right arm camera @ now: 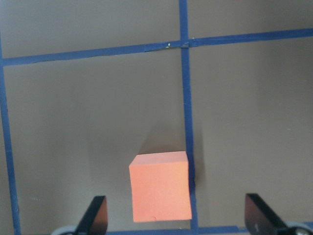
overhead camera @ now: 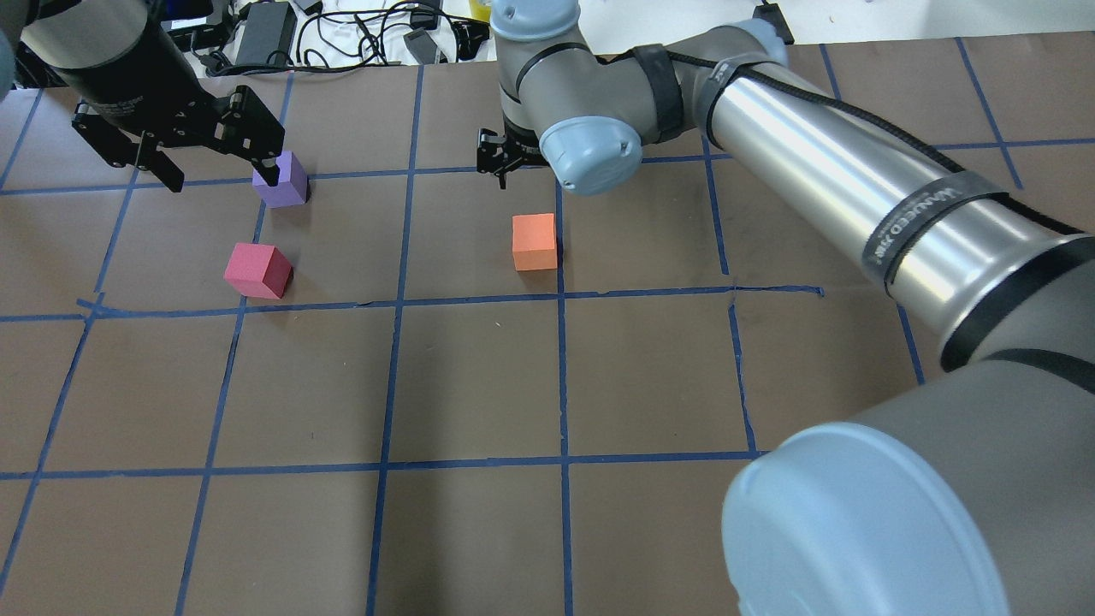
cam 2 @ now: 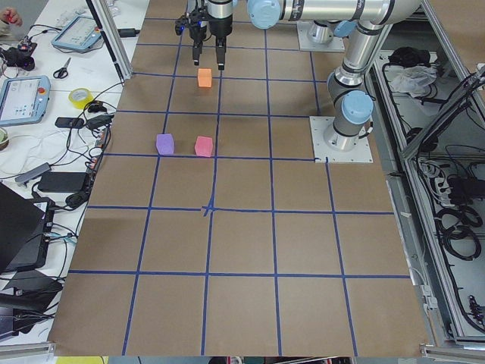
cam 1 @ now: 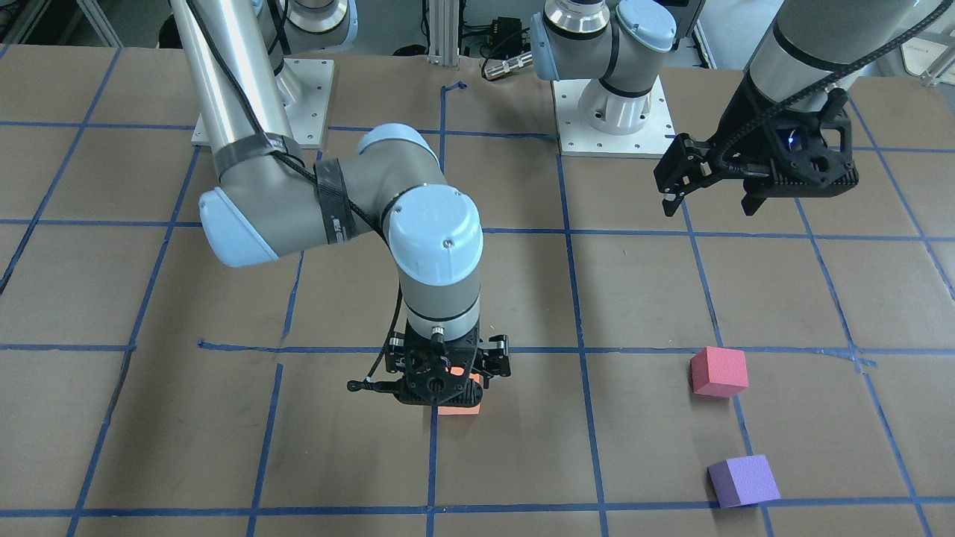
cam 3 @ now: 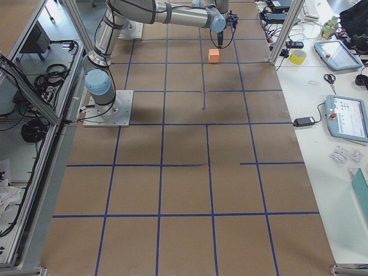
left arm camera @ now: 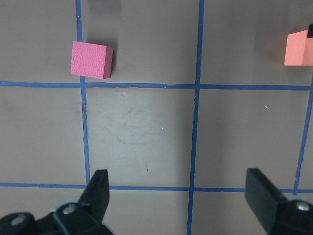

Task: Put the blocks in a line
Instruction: 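Open the right gripper and raise it back to its start pose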

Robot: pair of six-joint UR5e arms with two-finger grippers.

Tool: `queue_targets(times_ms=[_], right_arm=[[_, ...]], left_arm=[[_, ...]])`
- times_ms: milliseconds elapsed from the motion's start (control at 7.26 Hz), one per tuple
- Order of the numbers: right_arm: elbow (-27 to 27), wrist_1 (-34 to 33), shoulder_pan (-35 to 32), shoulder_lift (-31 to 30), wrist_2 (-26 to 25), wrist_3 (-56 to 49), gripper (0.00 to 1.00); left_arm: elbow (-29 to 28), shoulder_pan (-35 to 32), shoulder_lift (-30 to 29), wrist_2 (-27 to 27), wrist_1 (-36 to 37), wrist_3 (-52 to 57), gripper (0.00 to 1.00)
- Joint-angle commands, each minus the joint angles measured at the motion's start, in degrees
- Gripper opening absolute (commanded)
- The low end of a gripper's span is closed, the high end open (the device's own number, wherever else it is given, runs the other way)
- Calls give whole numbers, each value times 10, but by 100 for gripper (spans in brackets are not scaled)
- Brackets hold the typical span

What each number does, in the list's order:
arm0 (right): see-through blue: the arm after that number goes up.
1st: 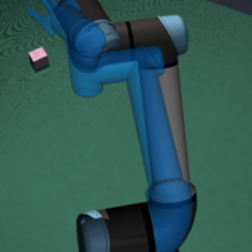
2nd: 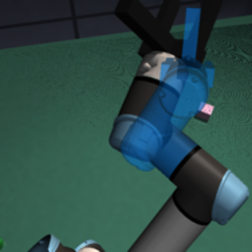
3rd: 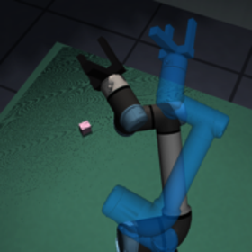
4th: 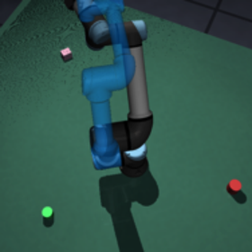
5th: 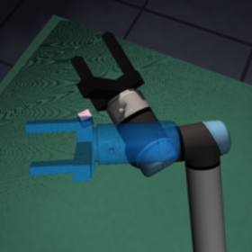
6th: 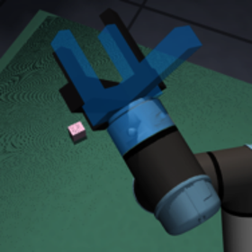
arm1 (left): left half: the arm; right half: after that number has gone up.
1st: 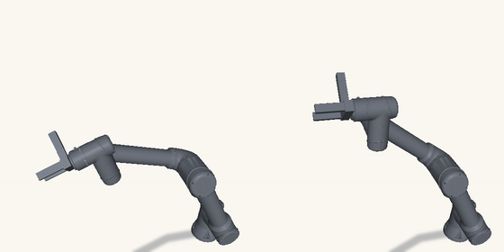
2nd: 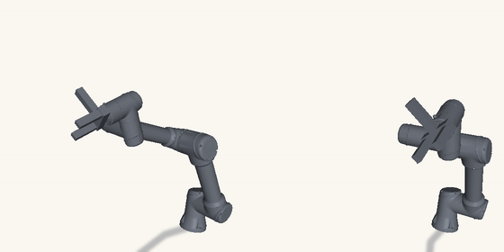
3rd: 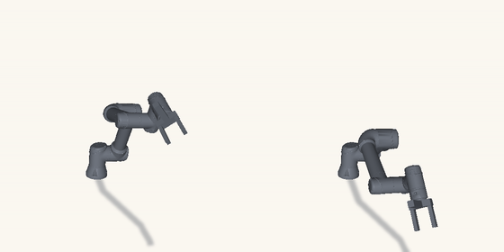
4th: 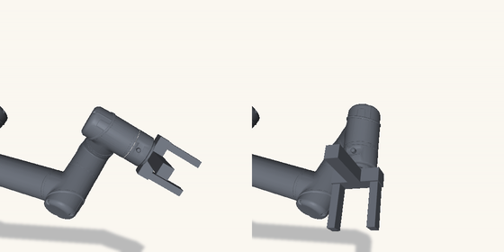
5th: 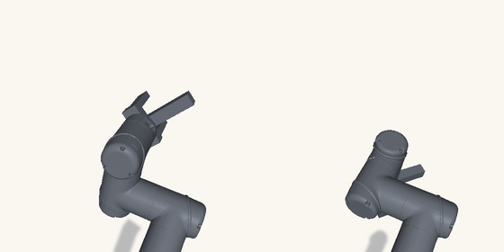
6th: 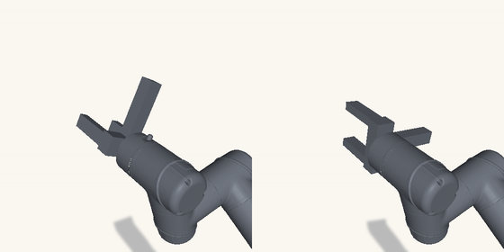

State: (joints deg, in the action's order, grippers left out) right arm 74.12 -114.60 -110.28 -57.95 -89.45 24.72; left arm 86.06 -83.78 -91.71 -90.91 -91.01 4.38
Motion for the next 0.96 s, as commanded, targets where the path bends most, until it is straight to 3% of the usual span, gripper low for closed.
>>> queue_targets(times_ms=[0, 275, 551, 826], right_arm=[[4, 131, 38, -118, -2, -38, 100], [17, 228, 92, -206, -3, -104, 100], [63, 243, 108, -282, -6, -107, 100], [75, 243, 116, -300, -6, -107, 100]], left_arm=[[-1, -8, -11, 6, 1, -23, 100], [0, -54, -60, 35, 85, -126, 100], [-1, -113, -126, 28, 184, -222, 100], [-2, -176, -198, 15, 272, -305, 100]])
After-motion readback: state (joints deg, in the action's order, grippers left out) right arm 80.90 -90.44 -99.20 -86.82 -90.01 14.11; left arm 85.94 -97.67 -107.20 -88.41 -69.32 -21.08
